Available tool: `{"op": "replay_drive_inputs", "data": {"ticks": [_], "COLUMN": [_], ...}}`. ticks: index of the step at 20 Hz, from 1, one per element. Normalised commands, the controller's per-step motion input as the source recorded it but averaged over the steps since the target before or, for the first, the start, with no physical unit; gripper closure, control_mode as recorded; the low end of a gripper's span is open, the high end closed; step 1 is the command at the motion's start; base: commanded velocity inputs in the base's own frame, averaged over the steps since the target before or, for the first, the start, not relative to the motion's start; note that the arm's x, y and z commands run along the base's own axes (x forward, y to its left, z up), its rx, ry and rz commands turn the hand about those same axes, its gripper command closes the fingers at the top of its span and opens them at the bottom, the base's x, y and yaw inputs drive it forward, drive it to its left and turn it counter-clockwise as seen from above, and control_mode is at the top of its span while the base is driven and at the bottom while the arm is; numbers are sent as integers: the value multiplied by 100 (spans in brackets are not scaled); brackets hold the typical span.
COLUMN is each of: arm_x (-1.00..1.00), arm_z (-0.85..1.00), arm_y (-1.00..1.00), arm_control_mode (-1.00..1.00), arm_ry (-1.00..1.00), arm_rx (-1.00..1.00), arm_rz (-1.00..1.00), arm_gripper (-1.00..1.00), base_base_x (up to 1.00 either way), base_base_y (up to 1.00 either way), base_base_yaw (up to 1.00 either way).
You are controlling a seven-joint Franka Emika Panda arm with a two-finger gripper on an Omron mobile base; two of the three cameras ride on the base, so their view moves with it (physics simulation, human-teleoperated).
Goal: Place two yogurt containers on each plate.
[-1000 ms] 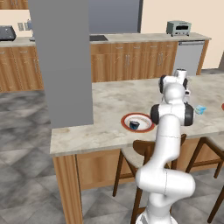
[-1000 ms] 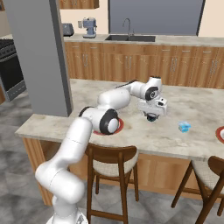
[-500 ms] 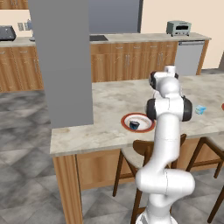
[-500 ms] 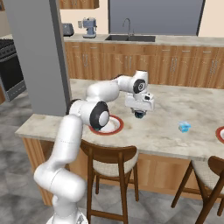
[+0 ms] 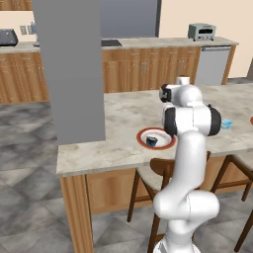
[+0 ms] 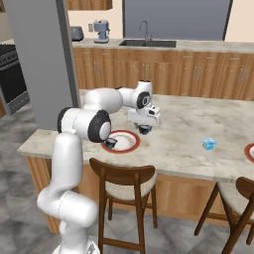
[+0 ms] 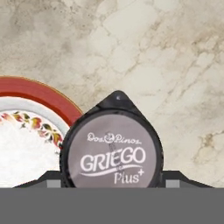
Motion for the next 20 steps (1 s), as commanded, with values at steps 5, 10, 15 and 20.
{"op": "replay_drive_inputs", "data": {"ticks": [5, 10, 15, 20], "arm_x": [-2, 0, -4, -1], "arm_z": [0, -1, -6, -7], "arm_y": [67, 50, 28, 4], "arm_control_mode": [-100, -100, -100, -100], "arm_ry": [0, 0, 0, 0], "arm_rx": [-15, -6, 0, 0], "arm_rz": [0, 0, 0, 0], "arm_gripper": [100, 100, 100, 100], "base_base_x": [0, 0, 0, 0], "base_base_y": [0, 0, 0, 0], "base_base_yaw": [0, 0, 0, 0]}}
